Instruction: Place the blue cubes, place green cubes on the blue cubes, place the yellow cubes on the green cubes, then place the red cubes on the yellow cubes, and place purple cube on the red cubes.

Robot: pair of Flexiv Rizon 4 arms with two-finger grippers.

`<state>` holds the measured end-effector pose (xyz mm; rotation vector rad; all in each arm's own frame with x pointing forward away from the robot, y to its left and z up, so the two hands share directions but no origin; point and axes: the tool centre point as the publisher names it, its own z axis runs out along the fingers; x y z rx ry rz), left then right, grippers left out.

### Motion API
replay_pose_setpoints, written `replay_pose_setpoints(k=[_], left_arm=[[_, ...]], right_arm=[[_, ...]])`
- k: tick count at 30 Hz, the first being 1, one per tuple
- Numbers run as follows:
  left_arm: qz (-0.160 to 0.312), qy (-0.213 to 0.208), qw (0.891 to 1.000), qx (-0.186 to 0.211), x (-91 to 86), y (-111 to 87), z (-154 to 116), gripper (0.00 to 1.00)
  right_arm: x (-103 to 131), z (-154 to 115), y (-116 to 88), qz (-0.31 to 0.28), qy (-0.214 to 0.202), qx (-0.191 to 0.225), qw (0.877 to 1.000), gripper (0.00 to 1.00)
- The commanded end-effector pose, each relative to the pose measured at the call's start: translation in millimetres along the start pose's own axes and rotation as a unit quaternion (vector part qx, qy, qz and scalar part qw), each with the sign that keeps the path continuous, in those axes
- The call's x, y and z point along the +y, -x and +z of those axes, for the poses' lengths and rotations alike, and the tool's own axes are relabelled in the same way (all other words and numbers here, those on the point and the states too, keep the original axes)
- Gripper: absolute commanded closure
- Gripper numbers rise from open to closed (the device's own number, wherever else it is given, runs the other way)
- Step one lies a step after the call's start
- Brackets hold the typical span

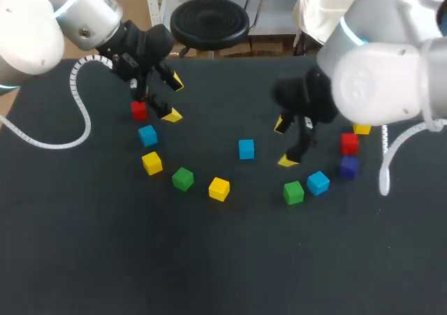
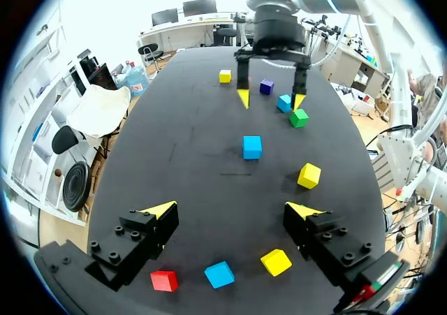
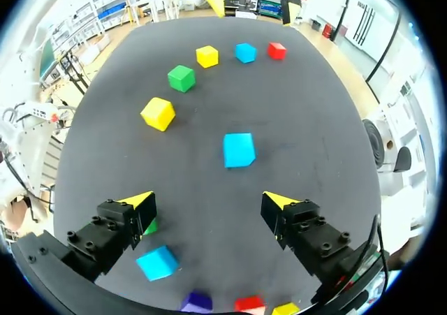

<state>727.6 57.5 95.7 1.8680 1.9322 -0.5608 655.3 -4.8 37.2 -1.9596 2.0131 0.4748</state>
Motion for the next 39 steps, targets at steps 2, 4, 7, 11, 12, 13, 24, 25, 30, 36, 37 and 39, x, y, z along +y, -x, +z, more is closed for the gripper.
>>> replay_pose_setpoints(k=[2,4,7,11,12,13,24,25,30,36,37,39], left_arm=[[0.001,0.0,1.0,0.0,-0.5,-0.3,-0.3,0.0],[0.001,0.0,1.0,0.0,-0.5,-0.3,-0.3,0.0],[0.001,0.0,1.0,0.0,-0.5,-0.3,-0.3,0.0],[0.001,0.0,1.0,0.0,-0.5,-0.3,-0.3,0.0],[0.001,0.0,1.0,0.0,-0.5,-0.3,-0.3,0.0],[0.001,0.0,1.0,0.0,-0.5,-0.3,-0.3,0.0],[0.001,0.0,1.0,0.0,-0.5,-0.3,-0.3,0.0],[0.001,0.0,1.0,0.0,-0.5,-0.3,-0.3,0.0],[0.001,0.0,1.0,0.0,-0.5,-0.3,-0.3,0.0],[0.001,0.0,1.0,0.0,-0.5,-0.3,-0.3,0.0],[0.001,0.0,1.0,0.0,-0.5,-0.3,-0.3,0.0],[0.001,0.0,1.0,0.0,-0.5,-0.3,-0.3,0.0]], right_arm=[[21.7,-22.2,-7.2,-0.025,-0.002,-0.002,1.0,0.0],[22.6,-27.7,-5.3,-0.018,0.009,0.014,1.0,0.0],[22.6,-27.7,-5.3,-0.018,0.009,0.014,1.0,0.0],[22.6,-27.7,-5.3,-0.018,0.009,0.014,1.0,0.0],[22.6,-27.7,-5.3,-0.018,0.009,0.014,1.0,0.0],[22.6,-27.7,-5.3,-0.018,0.009,0.014,1.0,0.0],[27.2,-27.1,-23.2,-0.034,0.022,0.002,0.999,0.0],[29.3,-28.0,-25.7,-0.042,0.025,0.004,0.999,0.0],[36.8,-32.7,-36.1,-0.087,0.038,0.016,0.995,0.0],[42.9,-37.9,-43.7,-0.134,0.063,0.028,0.989,0.0],[42.9,-37.9,-43.7,-0.134,0.063,0.028,0.989,0.0],[42.9,-37.9,-43.7,-0.134,0.063,0.028,0.989,0.0]])
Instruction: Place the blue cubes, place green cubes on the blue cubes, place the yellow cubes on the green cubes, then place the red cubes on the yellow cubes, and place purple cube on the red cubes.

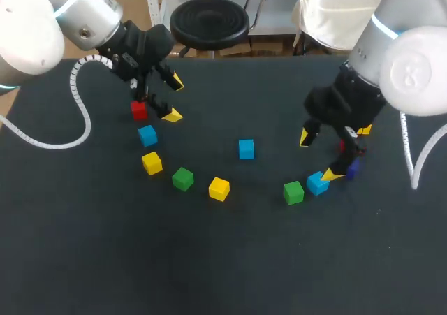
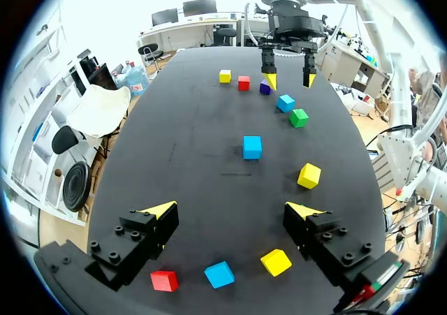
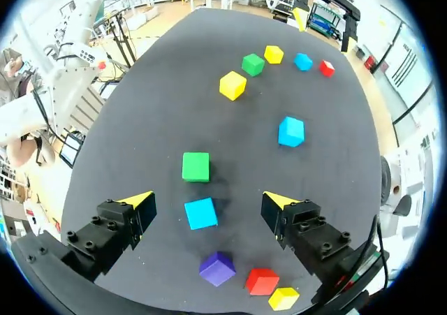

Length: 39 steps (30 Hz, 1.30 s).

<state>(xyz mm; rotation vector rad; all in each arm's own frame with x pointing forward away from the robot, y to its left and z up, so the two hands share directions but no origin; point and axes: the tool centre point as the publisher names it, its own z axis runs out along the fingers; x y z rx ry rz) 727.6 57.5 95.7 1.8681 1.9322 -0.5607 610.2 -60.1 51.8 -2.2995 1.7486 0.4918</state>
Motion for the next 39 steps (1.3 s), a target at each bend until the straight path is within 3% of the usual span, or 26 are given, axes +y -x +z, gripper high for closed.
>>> replay_pose_setpoints(k=[1,9,12,18,27,39], left_arm=[[0.0,0.0,1.0,0.0,-0.5,-0.3,-0.3,0.0],[0.0,0.0,1.0,0.0,-0.5,-0.3,-0.3,0.0],[0.0,0.0,1.0,0.0,-0.5,-0.3,-0.3,0.0],[0.0,0.0,1.0,0.0,-0.5,-0.3,-0.3,0.0],[0.0,0.0,1.0,0.0,-0.5,-0.3,-0.3,0.0],[0.0,0.0,1.0,0.0,-0.5,-0.3,-0.3,0.0]], right_arm=[[-1.6,-2.1,0.9,0.001,0.002,0.0,1.0,0.0],[-1.6,-2.1,0.9,0.001,0.002,0.0,1.0,0.0],[9.3,5.6,-0.3,-0.04,-0.026,-0.013,0.999,0.0],[28.7,9.4,-5.4,-0.139,-0.078,-0.074,0.984,0.0],[34.3,19.1,-7.9,-0.138,-0.032,-0.067,0.988,0.0],[21.0,33.6,-30.1,-0.139,-0.022,-0.095,0.986,0.0]])
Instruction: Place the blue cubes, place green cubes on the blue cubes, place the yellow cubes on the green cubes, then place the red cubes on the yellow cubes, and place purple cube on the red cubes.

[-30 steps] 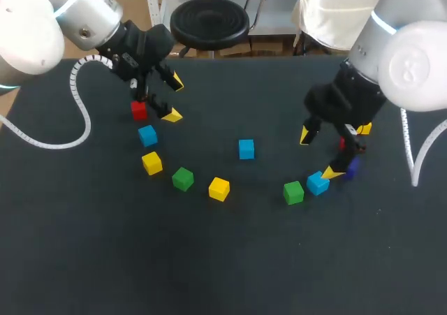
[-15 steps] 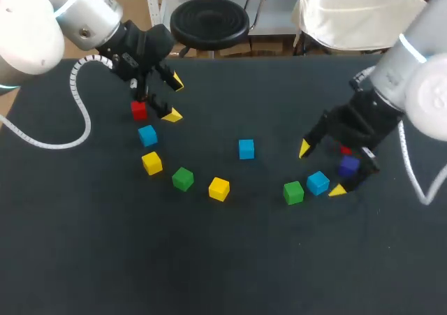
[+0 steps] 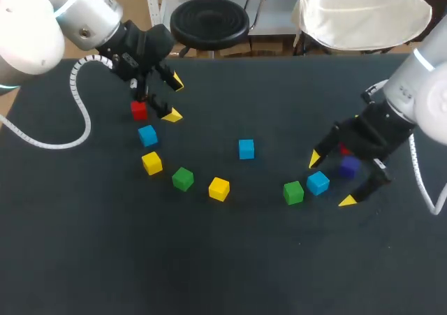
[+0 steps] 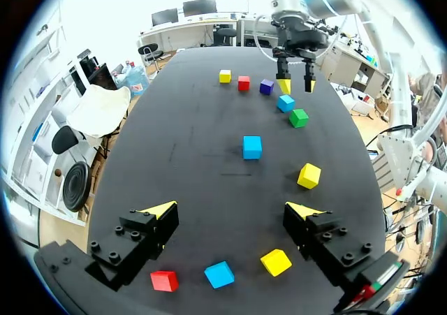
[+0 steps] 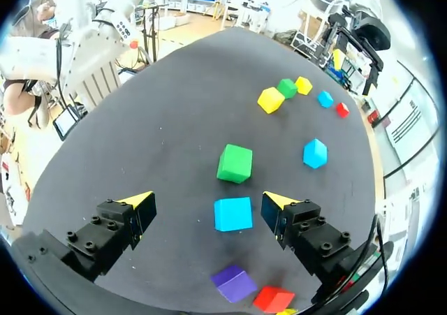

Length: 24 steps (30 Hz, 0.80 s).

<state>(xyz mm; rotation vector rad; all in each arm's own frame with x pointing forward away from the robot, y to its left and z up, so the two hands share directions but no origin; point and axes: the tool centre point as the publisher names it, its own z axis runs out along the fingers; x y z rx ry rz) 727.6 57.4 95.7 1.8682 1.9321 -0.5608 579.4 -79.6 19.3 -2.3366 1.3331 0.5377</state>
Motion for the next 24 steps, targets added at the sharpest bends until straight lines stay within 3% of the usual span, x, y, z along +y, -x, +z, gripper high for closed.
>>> replay_pose_setpoints(k=[1,17,19,20,21,24], left_arm=[[0.0,0.0,1.0,0.0,-0.5,-0.4,-0.3,0.0],[0.0,0.0,1.0,0.0,-0.5,-0.4,-0.3,0.0],[0.0,0.0,1.0,0.0,-0.5,-0.4,-0.3,0.0],[0.0,0.0,1.0,0.0,-0.5,-0.4,-0.3,0.0],[0.0,0.0,1.0,0.0,-0.5,-0.4,-0.3,0.0],[0.0,0.0,1.0,0.0,-0.5,-0.4,-0.3,0.0]], right_arm=[[-11.5,6.7,-14.4,0.0,0.01,-0.021,1.0,0.0],[-26.9,19.2,-23.2,0.018,0.01,-0.039,0.999,0.0],[-28.1,19.8,-23.6,0.02,0.012,-0.038,0.999,0.11],[-28.4,20.3,-23.9,0.022,0.015,-0.037,0.999,0.27],[-28.4,20.6,-24.1,0.023,0.016,-0.036,0.999,0.5],[-27.6,21.6,-24.4,0.026,0.022,-0.033,0.999,0.68]])
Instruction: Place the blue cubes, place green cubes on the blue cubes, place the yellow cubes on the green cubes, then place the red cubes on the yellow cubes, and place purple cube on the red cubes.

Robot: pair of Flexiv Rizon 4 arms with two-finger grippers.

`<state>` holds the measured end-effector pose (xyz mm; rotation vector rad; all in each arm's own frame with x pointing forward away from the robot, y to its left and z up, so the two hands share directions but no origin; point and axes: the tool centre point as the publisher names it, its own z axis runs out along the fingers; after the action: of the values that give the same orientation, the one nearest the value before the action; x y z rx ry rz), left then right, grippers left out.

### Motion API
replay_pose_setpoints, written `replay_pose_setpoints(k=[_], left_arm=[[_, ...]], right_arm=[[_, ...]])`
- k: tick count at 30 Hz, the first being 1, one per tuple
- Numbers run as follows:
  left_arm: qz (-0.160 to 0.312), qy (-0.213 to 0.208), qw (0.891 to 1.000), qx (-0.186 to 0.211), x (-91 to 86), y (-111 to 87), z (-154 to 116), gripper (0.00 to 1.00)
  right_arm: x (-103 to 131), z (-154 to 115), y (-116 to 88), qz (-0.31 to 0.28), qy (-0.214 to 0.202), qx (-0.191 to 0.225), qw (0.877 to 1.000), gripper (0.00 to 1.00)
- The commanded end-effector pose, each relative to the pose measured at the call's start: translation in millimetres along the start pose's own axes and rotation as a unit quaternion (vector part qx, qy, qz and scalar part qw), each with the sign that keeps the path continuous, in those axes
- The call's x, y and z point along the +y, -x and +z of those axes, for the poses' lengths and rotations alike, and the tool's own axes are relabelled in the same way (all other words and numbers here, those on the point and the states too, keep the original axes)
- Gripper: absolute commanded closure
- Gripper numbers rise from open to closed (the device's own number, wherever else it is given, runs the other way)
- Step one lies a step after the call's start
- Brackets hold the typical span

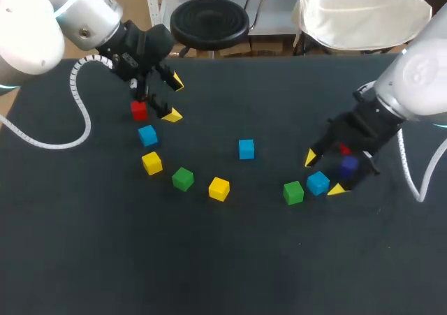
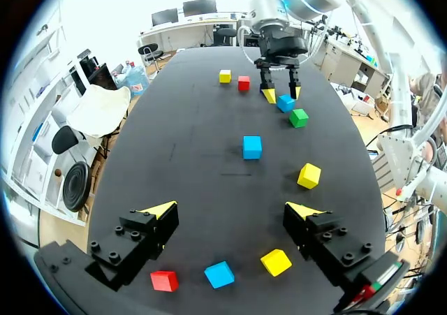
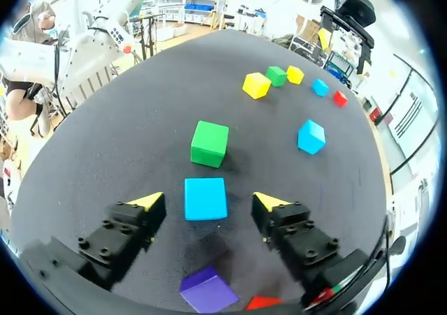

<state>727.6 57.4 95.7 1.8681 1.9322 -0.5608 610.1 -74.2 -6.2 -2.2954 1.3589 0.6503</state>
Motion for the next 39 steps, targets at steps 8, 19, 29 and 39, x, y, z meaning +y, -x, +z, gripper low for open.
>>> replay_pose_setpoints(k=[8,19,29,39], left_arm=[[0.0,0.0,1.0,0.0,-0.5,-0.4,-0.3,0.0],[0.0,0.0,1.0,0.0,-0.5,-0.4,-0.3,0.0],[0.0,0.0,1.0,0.0,-0.5,-0.4,-0.3,0.0],[0.0,0.0,1.0,0.0,-0.5,-0.4,-0.3,0.0]], right_arm=[[3.1,-0.3,2.2,0.006,-0.007,0.01,1.0,1.0],[-11.1,-19.4,27.3,0.132,-0.062,-0.004,0.989,1.0],[-47.3,-33.3,49.3,0.207,-0.079,0.006,0.975,1.0],[-66.7,-29.5,59.8,0.201,-0.062,0.009,0.978,1.0]])
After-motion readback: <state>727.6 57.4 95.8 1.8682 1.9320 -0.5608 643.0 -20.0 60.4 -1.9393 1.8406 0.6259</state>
